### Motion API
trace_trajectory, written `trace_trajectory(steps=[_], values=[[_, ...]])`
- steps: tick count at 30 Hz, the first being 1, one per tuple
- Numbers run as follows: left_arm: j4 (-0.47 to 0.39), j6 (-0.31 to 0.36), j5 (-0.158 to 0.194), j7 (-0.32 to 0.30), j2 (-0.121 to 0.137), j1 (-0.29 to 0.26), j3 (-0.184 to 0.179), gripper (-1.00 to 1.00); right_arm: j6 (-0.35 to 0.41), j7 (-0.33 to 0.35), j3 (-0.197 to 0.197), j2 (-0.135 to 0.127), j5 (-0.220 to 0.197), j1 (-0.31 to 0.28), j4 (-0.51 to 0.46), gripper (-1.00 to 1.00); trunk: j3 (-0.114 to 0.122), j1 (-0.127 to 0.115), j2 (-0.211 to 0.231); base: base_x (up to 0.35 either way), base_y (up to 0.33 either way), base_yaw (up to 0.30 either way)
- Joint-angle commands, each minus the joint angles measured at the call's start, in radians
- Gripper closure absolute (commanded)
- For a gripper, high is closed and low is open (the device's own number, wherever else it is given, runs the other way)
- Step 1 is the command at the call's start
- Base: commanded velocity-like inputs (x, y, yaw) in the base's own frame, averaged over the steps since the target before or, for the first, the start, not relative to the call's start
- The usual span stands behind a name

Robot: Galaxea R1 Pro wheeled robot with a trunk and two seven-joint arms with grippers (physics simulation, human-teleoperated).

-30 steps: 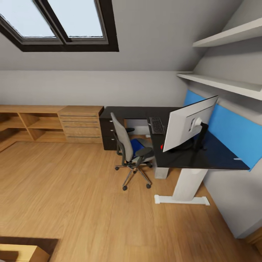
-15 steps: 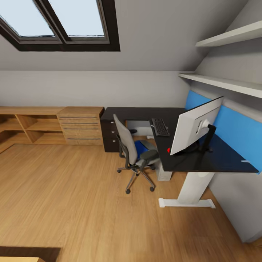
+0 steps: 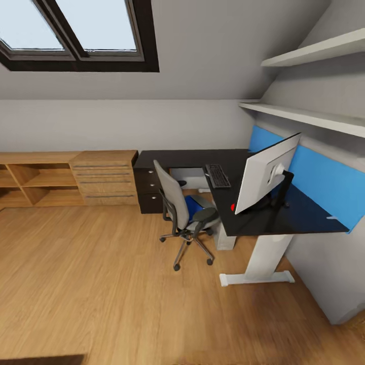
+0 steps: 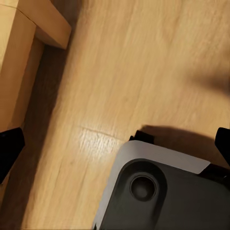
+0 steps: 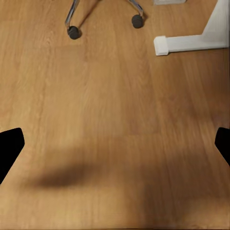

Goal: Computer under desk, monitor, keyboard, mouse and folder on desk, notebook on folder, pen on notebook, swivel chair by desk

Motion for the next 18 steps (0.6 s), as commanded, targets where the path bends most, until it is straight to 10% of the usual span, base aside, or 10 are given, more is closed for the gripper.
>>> trace_trajectory(steps=[1,18], values=[[0.000,-0.003,0.002,-0.001,0.000,0.000,0.003,-1.00,-0.003,-0.005,0.009,0.000,-0.006,-0.001,0.001,-1.00,-0.001,0.000,-0.001,-0.102,0.300,-0.277],[-0.001,-0.027,0.004,0.001,0.000,0.000,0.006,-1.00,-0.003,-0.005,0.009,0.000,-0.006,-0.001,0.002,-1.00,0.001,0.000,-0.001,-0.194,0.211,-0.267]])
